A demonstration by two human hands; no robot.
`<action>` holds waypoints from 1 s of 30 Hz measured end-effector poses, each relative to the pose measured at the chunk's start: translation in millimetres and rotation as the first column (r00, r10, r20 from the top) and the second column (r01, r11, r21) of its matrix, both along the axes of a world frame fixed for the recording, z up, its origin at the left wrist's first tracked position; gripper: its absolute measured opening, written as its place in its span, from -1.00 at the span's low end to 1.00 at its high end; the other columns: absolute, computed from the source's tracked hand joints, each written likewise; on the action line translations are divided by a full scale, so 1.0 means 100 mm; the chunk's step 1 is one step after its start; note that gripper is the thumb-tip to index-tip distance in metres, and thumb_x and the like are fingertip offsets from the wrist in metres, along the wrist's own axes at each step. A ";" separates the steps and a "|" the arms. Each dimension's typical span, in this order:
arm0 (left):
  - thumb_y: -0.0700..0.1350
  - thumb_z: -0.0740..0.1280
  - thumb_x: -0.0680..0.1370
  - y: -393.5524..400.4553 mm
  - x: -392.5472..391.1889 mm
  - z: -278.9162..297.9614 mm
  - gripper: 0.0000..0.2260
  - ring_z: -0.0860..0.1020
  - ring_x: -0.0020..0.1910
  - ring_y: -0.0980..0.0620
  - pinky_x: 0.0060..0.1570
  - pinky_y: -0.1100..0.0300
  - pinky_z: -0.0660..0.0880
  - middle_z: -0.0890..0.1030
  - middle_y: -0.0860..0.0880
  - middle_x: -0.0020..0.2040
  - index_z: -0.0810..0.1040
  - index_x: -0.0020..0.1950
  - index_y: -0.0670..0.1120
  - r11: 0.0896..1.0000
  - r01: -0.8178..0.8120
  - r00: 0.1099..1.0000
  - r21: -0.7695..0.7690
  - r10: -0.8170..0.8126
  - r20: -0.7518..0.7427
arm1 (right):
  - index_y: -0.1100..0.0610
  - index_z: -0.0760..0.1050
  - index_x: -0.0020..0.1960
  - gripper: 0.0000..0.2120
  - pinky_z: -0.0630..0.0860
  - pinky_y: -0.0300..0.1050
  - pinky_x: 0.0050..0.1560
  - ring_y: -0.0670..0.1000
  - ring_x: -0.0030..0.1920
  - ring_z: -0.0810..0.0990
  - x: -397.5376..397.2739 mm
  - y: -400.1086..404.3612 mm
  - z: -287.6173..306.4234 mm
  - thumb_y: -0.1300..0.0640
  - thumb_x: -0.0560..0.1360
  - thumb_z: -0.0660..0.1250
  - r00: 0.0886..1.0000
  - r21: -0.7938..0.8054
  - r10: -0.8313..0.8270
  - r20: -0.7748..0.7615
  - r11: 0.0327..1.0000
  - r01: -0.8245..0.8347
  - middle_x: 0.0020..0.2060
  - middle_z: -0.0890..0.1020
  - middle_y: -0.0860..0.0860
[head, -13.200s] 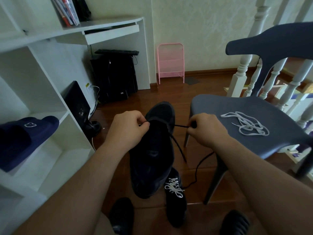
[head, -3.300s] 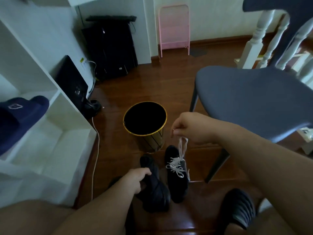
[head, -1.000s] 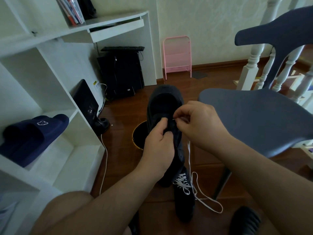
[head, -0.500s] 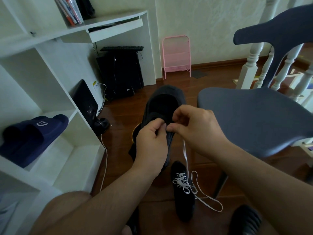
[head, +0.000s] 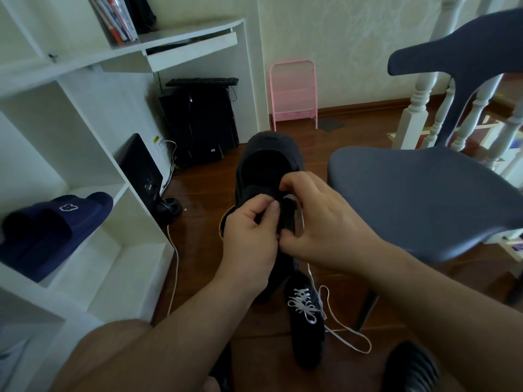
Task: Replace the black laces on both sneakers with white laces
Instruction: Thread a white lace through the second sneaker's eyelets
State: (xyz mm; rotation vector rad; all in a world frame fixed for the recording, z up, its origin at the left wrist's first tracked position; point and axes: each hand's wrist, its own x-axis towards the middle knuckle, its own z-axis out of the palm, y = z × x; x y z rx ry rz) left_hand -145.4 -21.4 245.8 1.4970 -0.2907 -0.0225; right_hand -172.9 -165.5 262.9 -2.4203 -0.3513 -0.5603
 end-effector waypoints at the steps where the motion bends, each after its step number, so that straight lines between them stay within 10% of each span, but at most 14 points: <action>1: -0.28 0.27 0.71 -0.01 0.01 0.00 -0.73 0.70 -0.04 0.00 -0.05 0.20 0.61 0.73 -0.05 -0.09 0.71 -0.03 -0.07 1.000 -0.017 1.000 -0.015 0.017 -0.010 | 0.00 0.35 0.29 -0.49 0.40 -0.33 -0.05 -0.12 0.02 0.46 0.00 0.03 -0.01 0.09 0.41 0.46 1.000 -0.023 -0.017 -0.004 1.000 0.017 0.09 0.46 -0.11; 14: -0.18 0.17 0.73 -0.05 0.00 0.03 -0.69 0.70 0.02 -0.08 0.11 -0.24 0.64 0.72 -0.02 -0.03 0.69 0.05 0.08 0.980 0.003 0.999 0.197 -0.013 0.049 | 0.00 0.31 0.02 -0.74 0.20 -0.10 -0.38 0.06 -0.22 0.45 0.05 -0.05 0.03 -0.05 0.52 0.37 0.943 -0.189 -0.289 0.166 0.929 0.318 -0.27 0.42 -0.14; 22: -0.16 0.23 0.75 -0.04 -0.14 0.16 -0.75 0.74 -0.22 0.01 -0.08 0.15 0.70 0.70 -0.06 -0.17 0.60 0.36 0.00 0.913 0.307 0.930 0.271 -0.227 -0.288 | -0.07 0.32 0.19 -0.79 0.54 0.15 -0.35 0.02 -0.37 0.53 0.07 -0.28 0.04 0.10 0.60 0.27 0.953 -0.034 -0.296 -0.060 0.955 0.294 -0.36 0.55 -0.02; 26: -0.16 0.29 0.71 0.24 0.07 0.31 -0.79 0.61 -0.42 0.02 -0.33 0.14 0.60 0.62 0.00 -0.31 0.71 0.09 0.03 0.902 0.186 0.981 0.390 -0.151 -0.118 | -0.32 0.46 0.24 -0.59 0.49 0.00 -0.40 -0.05 -0.43 0.49 0.04 -0.34 0.03 0.19 0.61 0.24 0.975 0.152 -0.177 -0.136 0.969 0.197 -0.37 0.56 -0.03; 30: 0.09 0.35 0.66 0.34 0.18 0.22 -0.87 0.54 -0.05 0.23 -0.03 0.24 0.48 0.55 0.15 0.04 0.71 0.09 0.24 0.806 0.020 0.978 0.591 -0.139 0.157 | -0.22 0.61 0.28 -0.54 0.35 -0.31 -0.50 -0.12 -0.48 0.49 0.00 -0.29 0.03 0.28 0.63 0.23 0.979 0.224 -0.147 -0.140 0.959 0.175 -0.32 0.62 -0.27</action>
